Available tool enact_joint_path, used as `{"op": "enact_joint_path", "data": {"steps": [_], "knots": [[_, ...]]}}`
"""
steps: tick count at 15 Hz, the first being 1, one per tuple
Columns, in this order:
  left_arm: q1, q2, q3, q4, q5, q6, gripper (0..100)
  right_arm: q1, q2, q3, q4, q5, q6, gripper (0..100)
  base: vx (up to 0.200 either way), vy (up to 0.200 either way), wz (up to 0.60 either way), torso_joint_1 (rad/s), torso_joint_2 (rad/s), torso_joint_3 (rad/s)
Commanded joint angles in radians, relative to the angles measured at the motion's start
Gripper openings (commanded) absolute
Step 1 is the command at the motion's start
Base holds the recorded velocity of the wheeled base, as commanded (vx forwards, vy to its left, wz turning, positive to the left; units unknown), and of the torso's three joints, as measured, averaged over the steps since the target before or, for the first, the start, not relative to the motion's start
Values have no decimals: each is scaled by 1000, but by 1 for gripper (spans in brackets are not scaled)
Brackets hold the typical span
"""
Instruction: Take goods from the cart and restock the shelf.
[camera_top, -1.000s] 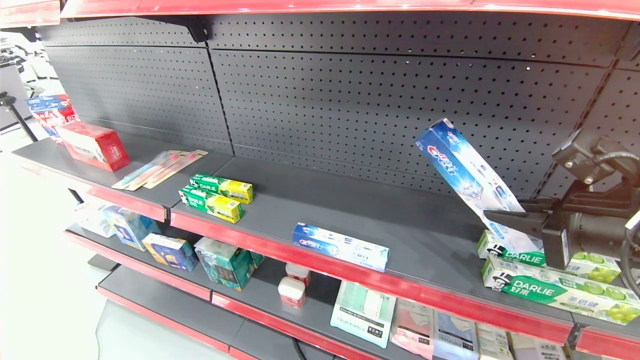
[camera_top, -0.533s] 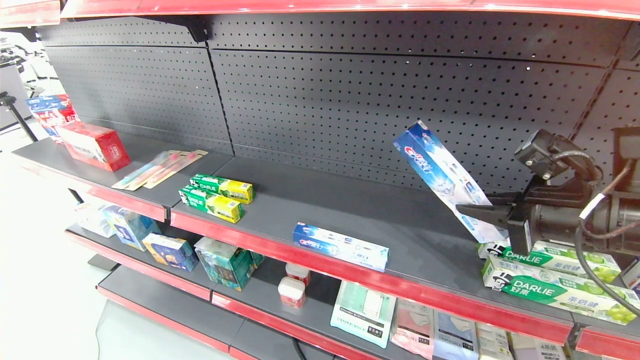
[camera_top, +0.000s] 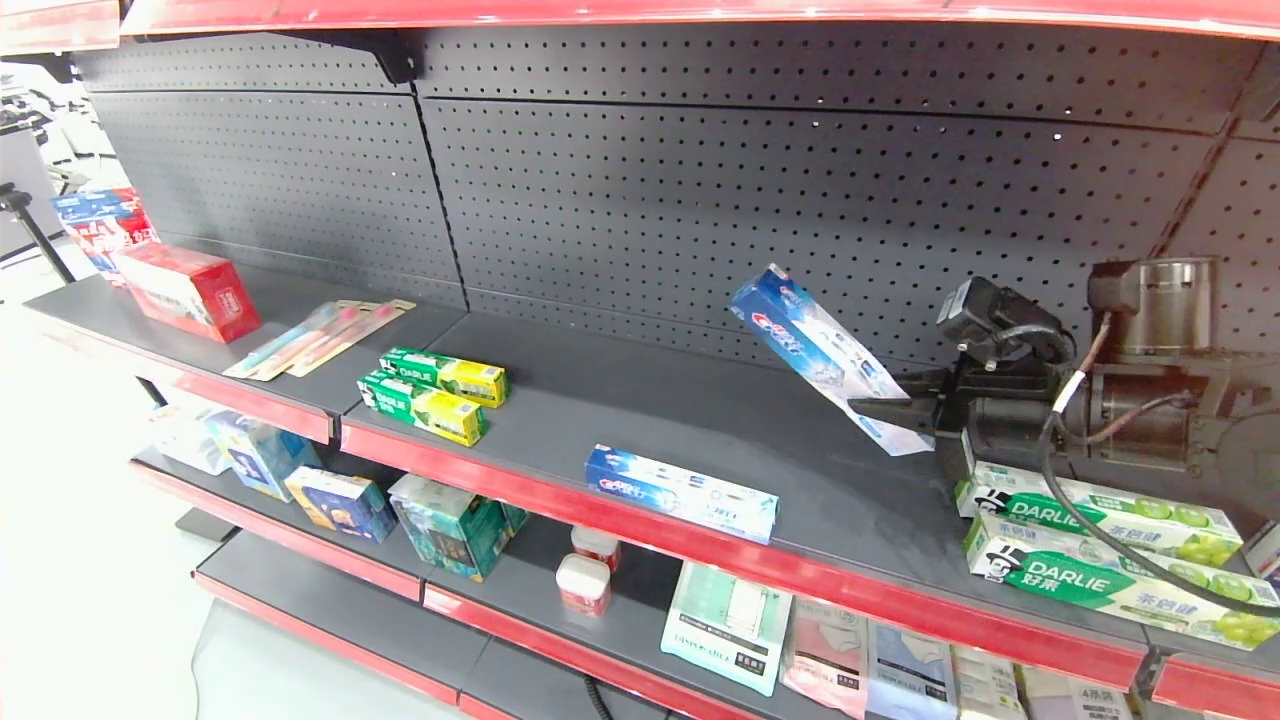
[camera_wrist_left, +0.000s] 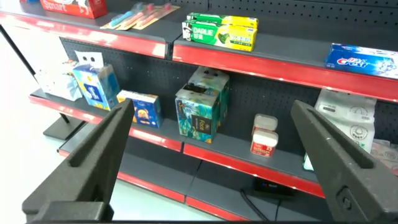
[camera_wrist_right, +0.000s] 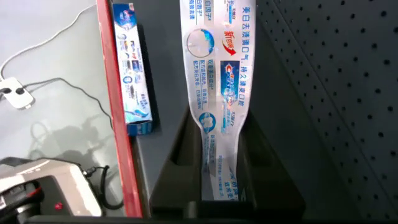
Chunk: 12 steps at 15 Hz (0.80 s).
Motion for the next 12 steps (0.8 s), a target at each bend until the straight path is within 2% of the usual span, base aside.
{"op": "enact_joint_path", "data": {"steps": [1,6,9,12], "knots": [[0,0,0,0,0,0,100,-28,81,-26,-9,2,-25,0,0,0,0,0,0,0],[0,0,0,0,0,0,100,-64,169,-64,-35,54,-36,0,0,0,0,0,0,0],[0,0,0,0,0,0,100,-57,213,-41,-127,56,-33,0,0,0,0,0,0,0],[0,0,0,0,0,0,100,-61,230,-9,-134,62,-30,0,0,0,0,0,0,0]]}}
